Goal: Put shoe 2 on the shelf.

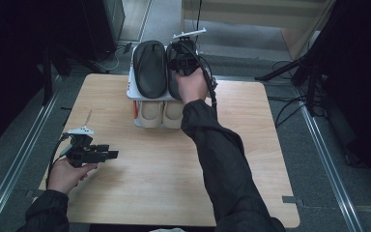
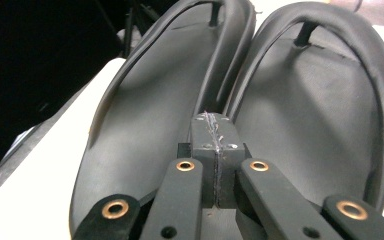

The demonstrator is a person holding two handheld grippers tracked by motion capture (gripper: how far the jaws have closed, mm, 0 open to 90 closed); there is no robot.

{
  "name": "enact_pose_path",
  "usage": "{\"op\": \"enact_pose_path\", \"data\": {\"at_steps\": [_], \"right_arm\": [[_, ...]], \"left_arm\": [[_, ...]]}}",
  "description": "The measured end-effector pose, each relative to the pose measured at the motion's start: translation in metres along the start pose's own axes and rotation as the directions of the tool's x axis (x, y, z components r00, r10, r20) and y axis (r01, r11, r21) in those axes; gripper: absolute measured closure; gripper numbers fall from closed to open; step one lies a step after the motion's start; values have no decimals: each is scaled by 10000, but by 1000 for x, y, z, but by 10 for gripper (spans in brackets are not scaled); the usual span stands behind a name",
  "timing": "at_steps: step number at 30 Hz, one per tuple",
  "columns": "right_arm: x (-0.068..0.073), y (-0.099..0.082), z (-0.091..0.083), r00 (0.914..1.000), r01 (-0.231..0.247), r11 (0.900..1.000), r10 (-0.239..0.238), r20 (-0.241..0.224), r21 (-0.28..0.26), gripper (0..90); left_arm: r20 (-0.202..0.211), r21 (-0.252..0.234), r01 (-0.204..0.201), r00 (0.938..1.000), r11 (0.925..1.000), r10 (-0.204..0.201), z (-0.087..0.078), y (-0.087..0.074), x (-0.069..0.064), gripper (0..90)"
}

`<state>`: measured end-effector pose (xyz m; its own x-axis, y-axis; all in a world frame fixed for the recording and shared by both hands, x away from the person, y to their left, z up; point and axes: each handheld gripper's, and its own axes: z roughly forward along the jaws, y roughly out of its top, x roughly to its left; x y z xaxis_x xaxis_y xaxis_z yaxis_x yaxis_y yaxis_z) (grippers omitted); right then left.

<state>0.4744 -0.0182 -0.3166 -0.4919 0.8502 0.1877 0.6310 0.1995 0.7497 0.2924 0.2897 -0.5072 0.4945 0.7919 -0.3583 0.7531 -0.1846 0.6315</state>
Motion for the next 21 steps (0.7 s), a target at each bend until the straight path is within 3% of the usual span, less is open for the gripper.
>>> {"op": "enact_pose_path", "data": {"at_steps": [6,12,21], "right_arm": [[-1,-17,-11,9956,43,10000,-42,-939,5,855],[-1,-38,-25,9826,155,9994,-212,-1847,-324,818],[3,-64,-43,9631,724,9968,-786,-2573,-336,745]], "left_arm": [[-49,32,-13,10000,10000,13,1,0,-1,397],[-70,19,-2,10000,10000,2,1,0,-1,397],[-126,-12,-90,9999,10000,90,2,1,-1,395]]}}
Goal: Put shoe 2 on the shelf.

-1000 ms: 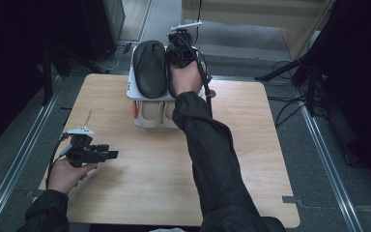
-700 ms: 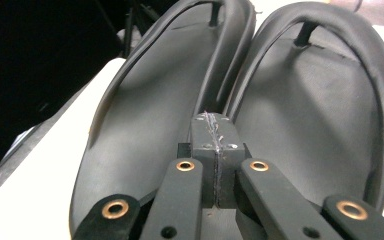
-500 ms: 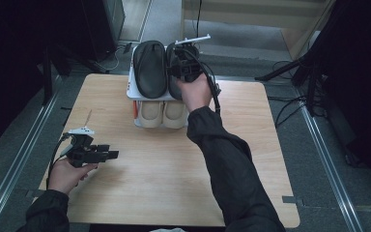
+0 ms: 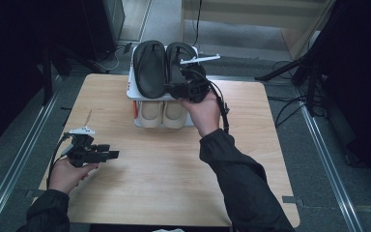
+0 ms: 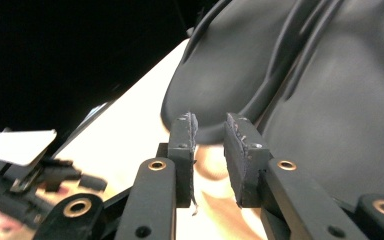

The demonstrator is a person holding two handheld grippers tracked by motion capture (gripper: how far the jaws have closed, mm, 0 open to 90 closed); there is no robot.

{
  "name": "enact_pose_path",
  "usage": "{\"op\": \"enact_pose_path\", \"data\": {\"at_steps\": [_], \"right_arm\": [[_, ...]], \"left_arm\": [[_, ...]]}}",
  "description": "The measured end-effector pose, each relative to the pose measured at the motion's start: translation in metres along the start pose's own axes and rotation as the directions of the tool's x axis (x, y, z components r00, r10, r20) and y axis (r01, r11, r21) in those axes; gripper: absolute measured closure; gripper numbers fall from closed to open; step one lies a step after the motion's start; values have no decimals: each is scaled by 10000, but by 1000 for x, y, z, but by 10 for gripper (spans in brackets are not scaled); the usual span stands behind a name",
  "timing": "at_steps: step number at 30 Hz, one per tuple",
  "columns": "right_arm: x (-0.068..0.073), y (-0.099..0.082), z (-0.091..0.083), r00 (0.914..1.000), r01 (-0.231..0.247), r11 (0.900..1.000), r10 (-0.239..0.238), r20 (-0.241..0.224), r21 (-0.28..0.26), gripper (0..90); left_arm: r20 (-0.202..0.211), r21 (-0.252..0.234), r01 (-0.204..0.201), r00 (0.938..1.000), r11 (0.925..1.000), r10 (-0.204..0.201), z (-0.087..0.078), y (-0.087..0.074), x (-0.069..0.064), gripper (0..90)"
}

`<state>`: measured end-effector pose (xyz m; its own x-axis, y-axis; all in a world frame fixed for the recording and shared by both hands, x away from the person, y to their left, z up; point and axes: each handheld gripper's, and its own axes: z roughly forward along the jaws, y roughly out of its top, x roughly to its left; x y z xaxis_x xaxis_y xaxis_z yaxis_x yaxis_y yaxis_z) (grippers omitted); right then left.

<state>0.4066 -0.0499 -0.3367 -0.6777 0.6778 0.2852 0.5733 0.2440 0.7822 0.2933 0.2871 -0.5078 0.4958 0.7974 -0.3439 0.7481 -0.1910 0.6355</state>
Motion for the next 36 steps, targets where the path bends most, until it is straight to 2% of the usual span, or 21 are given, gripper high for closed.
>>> {"op": "enact_pose_path", "data": {"at_steps": [3,14,22,36], "right_arm": [[3,-8,-3,9995,258,9997,-257,-161,11,724],[12,-38,-16,9948,515,9987,-515,-878,-24,674],[16,-62,-20,9864,1058,9943,-1067,-1247,-140,642],[12,-100,-23,9773,1202,9928,-1186,-1755,-14,561]], "left_arm": [[5,11,-7,10000,10000,7,0,0,-1,394],[21,59,-123,9999,9999,123,3,2,-4,391],[96,55,-163,9998,9999,162,3,2,-5,390],[93,51,-182,9998,9998,182,6,3,-8,385]]}}
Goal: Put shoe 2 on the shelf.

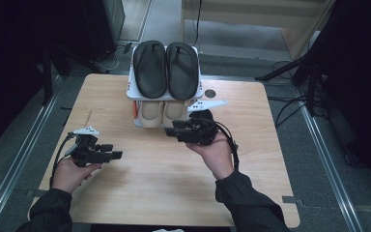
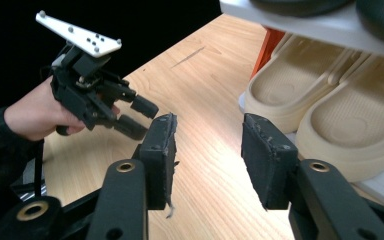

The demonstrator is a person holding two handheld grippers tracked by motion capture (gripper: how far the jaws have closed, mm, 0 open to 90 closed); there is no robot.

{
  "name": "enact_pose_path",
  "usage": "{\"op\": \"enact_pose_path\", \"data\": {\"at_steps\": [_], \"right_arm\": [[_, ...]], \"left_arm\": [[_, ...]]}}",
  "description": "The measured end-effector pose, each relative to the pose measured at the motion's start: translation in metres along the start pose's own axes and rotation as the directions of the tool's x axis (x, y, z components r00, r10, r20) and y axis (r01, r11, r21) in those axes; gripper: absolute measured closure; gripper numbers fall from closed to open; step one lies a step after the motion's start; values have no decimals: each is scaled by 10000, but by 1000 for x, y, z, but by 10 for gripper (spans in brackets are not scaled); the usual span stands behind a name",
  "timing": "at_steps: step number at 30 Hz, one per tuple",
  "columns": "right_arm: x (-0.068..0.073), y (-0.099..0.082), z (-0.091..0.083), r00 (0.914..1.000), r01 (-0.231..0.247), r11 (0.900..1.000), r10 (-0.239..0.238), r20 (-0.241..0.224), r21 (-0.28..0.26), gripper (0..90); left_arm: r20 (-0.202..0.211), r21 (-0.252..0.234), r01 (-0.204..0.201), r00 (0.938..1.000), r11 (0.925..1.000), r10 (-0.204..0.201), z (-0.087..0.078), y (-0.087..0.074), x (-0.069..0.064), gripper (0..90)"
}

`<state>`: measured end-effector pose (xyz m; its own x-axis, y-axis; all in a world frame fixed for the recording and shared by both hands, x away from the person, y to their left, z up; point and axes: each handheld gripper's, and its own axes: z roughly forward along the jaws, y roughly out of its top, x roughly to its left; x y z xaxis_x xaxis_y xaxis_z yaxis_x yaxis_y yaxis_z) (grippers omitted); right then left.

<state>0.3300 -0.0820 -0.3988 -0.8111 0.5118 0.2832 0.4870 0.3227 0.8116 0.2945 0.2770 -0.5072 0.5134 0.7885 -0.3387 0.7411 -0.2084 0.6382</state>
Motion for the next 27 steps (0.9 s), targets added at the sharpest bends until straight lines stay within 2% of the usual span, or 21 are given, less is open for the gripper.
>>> {"op": "enact_pose_path", "data": {"at_steps": [3,6,8,12,19,21,22,25,27], "right_arm": [[-2,-9,1,10000,-38,9998,39,-36,190,538],[-4,-19,0,9998,-155,9998,156,-122,149,537],[-5,-26,-2,9997,-214,9997,214,-79,72,530],[-8,-37,-8,9979,-637,9976,639,66,-272,524],[-14,-56,-16,9972,-707,9969,715,237,-346,515],[-15,-63,-19,9959,-896,9941,899,32,-617,512],[-16,-66,-20,9948,-1010,9937,1013,50,-486,510],[-18,-75,-22,9965,-678,9969,696,468,-396,509],[-21,-80,-24,9954,-754,9967,771,577,-297,505]], "left_arm": [[14,9,-35,10000,10000,35,-1,0,-1,386],[38,-19,-56,10000,10000,56,0,0,-1,385],[2,-5,-68,10000,10000,68,1,0,-2,386],[4,8,-88,10000,10000,88,1,0,-2,384],[-24,21,-168,9999,9999,169,1,1,-4,384],[-30,51,-190,9998,9998,190,1,1,-4,384],[-3,78,-198,9998,9998,198,1,1,-4,384],[8,99,-203,9998,9997,203,1,1,-4,383],[-17,59,-188,9998,9998,188,1,1,-4,383]]}}
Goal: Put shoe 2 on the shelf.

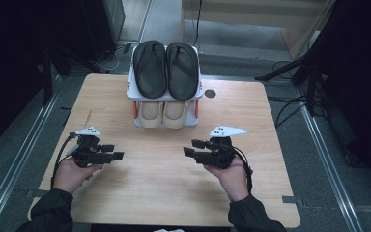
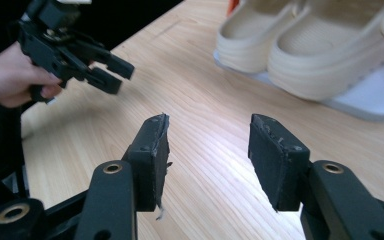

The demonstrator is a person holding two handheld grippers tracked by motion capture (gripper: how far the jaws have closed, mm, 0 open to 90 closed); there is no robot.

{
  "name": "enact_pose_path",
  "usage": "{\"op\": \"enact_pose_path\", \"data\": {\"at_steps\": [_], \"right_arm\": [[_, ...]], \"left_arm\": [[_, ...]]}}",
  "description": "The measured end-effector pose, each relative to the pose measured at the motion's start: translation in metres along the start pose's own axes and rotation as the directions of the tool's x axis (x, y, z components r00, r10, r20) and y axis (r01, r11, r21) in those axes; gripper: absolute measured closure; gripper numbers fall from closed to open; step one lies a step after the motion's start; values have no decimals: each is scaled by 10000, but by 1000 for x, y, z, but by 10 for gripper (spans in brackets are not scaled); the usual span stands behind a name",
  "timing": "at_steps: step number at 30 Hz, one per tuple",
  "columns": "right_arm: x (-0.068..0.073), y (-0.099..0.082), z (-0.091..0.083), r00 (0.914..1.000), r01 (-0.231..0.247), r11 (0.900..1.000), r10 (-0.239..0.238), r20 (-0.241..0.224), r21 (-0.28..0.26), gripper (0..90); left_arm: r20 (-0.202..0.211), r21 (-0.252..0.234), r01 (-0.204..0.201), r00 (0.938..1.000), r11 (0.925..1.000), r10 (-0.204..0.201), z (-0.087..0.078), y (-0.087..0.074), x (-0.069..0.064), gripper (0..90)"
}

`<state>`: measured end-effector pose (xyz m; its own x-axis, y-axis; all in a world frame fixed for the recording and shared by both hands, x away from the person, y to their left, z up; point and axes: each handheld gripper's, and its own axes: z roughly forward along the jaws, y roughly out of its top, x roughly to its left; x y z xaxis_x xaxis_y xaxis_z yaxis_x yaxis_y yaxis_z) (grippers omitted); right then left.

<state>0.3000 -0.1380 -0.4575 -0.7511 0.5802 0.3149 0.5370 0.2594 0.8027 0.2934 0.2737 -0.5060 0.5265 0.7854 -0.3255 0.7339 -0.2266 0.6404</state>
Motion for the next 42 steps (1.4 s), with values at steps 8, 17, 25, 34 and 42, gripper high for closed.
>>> {"op": "enact_pose_path", "data": {"at_steps": [8,17,25,34,42], "right_arm": [[-14,-19,-12,9983,-108,9997,120,571,-209,493],[-28,-39,-15,9939,-689,9974,703,852,-188,493],[-31,-39,-5,9906,-709,9975,697,1176,53,462],[-31,-40,-2,9903,-795,9966,765,1157,220,461],[-27,-40,9,9941,-659,9965,611,902,511,459]], "left_arm": [[38,25,-51,10000,10000,51,1,0,-2,384],[104,44,-157,9998,9999,157,2,1,-4,382],[204,91,-421,9989,9991,420,6,2,-12,378],[245,116,-400,9989,9991,398,6,2,-11,375],[246,97,-254,9994,9996,251,5,2,-8,372]]}}
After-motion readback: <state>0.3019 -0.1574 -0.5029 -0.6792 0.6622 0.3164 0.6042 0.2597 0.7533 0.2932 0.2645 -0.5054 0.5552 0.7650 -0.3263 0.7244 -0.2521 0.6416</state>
